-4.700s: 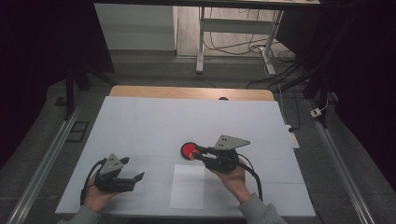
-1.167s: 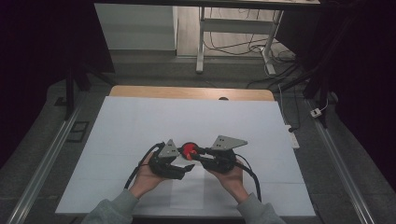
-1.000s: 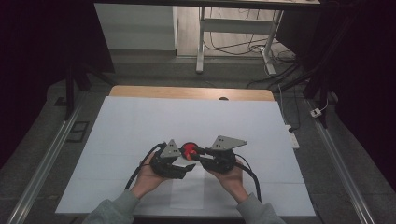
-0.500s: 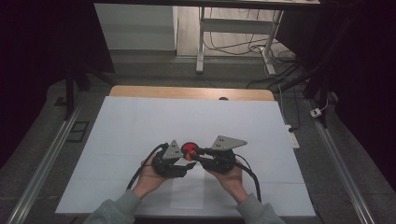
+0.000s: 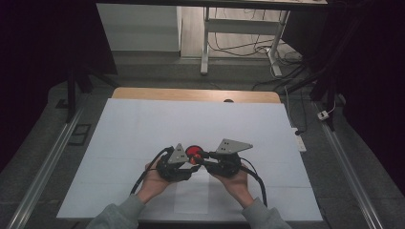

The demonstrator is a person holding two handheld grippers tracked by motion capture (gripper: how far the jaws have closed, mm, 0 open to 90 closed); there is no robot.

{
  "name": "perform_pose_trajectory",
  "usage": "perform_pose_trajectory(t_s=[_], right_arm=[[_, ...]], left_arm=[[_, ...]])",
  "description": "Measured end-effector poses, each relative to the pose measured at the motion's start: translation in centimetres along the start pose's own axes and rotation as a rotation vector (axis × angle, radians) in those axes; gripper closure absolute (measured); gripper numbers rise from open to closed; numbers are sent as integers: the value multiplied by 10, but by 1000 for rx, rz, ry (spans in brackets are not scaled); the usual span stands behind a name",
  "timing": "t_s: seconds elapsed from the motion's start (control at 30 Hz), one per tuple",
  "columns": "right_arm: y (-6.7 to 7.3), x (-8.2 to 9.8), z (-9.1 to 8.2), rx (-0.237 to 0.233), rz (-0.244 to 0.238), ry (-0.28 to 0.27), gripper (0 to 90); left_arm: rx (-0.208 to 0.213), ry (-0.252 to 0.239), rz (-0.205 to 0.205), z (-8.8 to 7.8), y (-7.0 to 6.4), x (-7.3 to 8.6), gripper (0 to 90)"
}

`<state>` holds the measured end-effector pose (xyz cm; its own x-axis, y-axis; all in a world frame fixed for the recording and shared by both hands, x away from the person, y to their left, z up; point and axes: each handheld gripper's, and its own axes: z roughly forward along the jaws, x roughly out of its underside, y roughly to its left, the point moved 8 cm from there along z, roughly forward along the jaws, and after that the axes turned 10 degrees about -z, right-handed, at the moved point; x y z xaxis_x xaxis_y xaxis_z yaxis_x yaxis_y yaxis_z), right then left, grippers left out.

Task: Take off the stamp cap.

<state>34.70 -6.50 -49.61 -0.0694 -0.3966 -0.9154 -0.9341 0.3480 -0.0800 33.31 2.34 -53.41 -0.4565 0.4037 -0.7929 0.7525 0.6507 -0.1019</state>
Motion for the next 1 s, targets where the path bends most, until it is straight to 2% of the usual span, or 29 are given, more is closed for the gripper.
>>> perform_pose_trajectory(t_s=[0.23,1.0], right_arm=[[0,0,0,-1,0,-1,718],[0,0,-1,-6,12,-11,718]], left_arm=[[-8,0,5,0,1,0,589],[-36,-15,46,1,-1,0,643]])
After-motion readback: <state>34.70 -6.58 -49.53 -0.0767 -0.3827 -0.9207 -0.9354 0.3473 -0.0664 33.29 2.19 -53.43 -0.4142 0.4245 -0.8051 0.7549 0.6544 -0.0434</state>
